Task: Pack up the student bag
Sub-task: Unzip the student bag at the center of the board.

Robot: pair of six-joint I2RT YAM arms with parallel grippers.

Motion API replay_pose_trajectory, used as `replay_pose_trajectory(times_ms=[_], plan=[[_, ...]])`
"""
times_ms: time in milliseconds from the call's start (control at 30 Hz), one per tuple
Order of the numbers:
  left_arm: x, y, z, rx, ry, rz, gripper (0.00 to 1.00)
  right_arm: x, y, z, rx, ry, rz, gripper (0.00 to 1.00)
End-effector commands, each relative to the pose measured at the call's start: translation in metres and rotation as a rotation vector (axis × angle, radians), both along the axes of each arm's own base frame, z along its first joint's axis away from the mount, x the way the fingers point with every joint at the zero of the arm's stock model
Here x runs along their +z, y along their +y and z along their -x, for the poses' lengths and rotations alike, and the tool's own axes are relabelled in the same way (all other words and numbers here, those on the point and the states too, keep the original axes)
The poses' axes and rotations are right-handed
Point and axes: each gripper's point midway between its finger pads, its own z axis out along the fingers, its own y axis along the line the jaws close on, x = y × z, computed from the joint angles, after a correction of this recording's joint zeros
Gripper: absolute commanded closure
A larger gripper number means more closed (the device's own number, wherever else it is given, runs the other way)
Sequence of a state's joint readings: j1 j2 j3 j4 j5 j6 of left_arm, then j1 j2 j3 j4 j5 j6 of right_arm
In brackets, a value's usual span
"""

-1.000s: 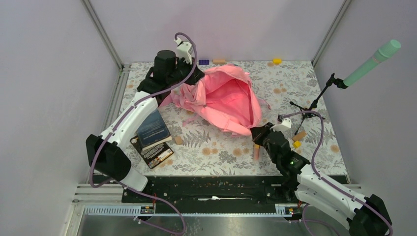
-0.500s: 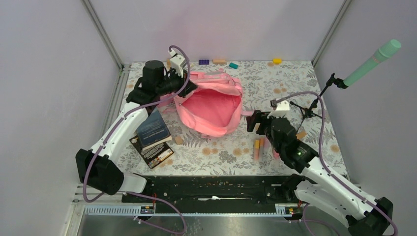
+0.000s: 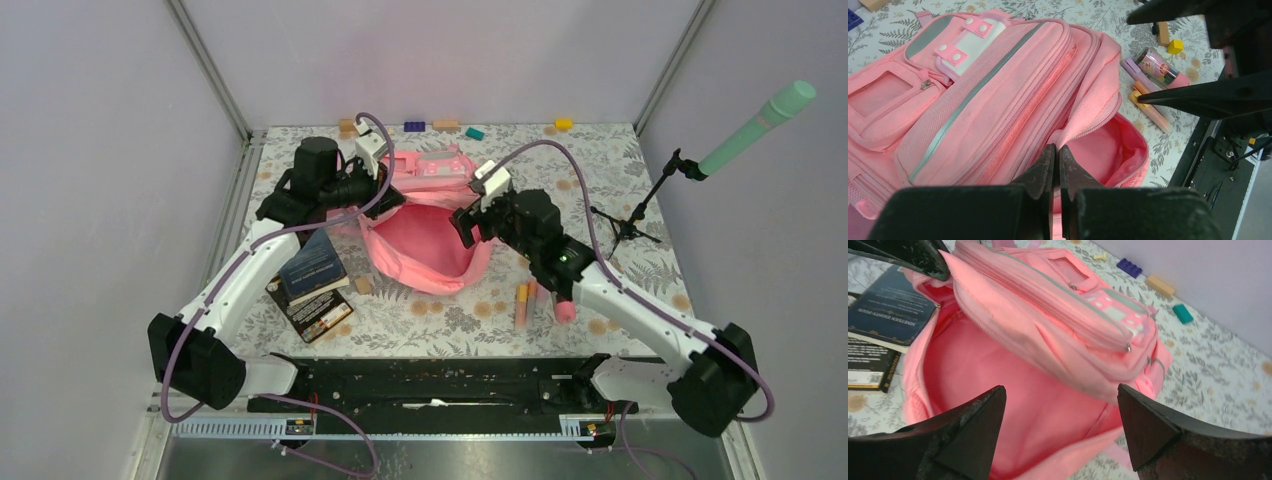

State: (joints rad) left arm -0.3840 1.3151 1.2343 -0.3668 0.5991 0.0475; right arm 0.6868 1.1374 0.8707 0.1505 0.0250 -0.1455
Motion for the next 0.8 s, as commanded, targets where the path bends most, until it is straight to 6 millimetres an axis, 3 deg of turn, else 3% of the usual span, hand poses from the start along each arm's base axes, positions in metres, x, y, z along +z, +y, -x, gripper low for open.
replay_pose_trajectory(times_ms=[0,100,167,200,233,267,300,333,433,500,633,700,767], plan=[[0.052,-0.008,0.016,-0.089,-0.16,0.074,1.0,0.022,0.028,-0.023,0.122,-0.133,0.101,0.12],[0.053,-0.006,0.018,-0.085,-0.175,0.064,1.0,0.009,0.039,-0.035,0.149,-0.08,0.175,0.16],[0.054,-0.005,0.019,-0.082,-0.181,0.061,1.0,0.003,0.046,-0.037,0.18,-0.045,0.199,0.26],[0.053,-0.004,0.019,-0.08,-0.182,0.058,1.0,0.006,0.047,-0.038,0.172,-0.033,0.191,0.39],[0.053,-0.003,0.018,-0.074,-0.182,0.054,1.0,0.009,0.045,-0.039,0.153,-0.023,0.178,0.58],[0.052,-0.002,0.017,-0.067,-0.183,0.051,1.0,0.011,0.042,-0.04,0.131,-0.018,0.167,0.69],[0.051,-0.002,0.016,-0.06,-0.182,0.048,1.0,0.011,0.037,-0.038,0.102,-0.009,0.155,0.89],[0.051,-0.001,0.015,-0.052,-0.183,0.049,1.0,0.012,0.032,-0.037,0.074,-0.002,0.144,0.99],[0.053,-0.002,0.011,-0.023,-0.182,0.073,1.0,0.019,0.009,-0.032,-0.031,-0.016,0.107,1.0],[0.053,-0.006,0.011,-0.019,-0.174,0.091,0.92,0.025,-0.009,-0.029,-0.115,-0.019,0.086,1.0],[0.056,-0.013,0.011,-0.017,-0.177,0.109,0.57,0.031,-0.041,-0.029,-0.281,-0.024,0.066,1.0],[0.058,-0.014,0.012,0.008,-0.158,0.126,0.38,0.021,-0.056,-0.031,-0.364,0.004,0.098,1.0],[0.06,-0.011,0.014,0.039,-0.158,0.138,0.26,0.017,-0.061,-0.035,-0.412,0.017,0.106,1.0]])
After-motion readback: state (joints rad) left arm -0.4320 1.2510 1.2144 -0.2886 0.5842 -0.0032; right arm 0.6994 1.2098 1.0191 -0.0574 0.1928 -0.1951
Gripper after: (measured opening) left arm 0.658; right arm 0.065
